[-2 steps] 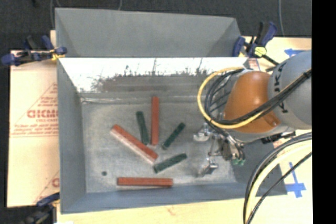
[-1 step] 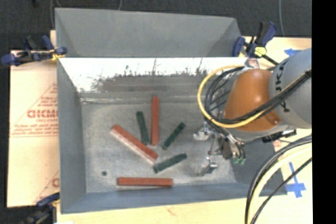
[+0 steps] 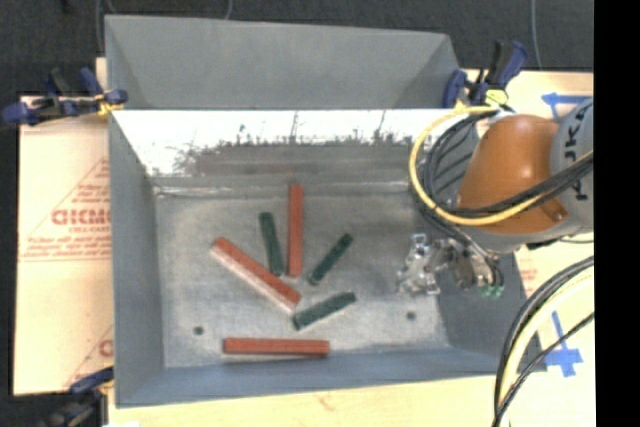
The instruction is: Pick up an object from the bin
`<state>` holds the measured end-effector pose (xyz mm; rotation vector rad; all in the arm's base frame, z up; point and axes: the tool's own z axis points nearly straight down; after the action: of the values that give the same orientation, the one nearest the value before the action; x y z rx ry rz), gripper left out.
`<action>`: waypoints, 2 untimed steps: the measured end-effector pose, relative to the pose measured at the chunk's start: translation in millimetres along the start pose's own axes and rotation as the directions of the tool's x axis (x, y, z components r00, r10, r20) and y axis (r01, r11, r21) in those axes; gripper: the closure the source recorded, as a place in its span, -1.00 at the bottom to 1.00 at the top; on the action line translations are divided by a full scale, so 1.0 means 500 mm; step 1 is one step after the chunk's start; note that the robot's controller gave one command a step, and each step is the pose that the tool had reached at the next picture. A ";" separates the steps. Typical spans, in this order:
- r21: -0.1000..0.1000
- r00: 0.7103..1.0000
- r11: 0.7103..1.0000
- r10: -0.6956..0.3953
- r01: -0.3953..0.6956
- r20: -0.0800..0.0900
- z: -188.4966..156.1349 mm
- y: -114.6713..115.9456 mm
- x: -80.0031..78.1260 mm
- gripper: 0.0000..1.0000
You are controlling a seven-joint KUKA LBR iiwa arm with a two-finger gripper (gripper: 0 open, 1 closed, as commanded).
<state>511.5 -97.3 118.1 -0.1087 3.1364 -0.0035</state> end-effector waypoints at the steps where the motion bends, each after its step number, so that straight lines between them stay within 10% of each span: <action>1: 0.000 1.000 1.000 -0.003 0.003 0.000 0.000 0.000 0.000 -1.00; 2: 0.000 1.000 1.000 -0.004 0.004 0.000 0.000 0.000 0.000 -1.00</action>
Offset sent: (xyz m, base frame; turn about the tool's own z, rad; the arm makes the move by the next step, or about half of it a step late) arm 0.0000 0.0000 0.0000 0.0000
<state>511.4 -97.3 118.1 -0.1147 3.1363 -0.0040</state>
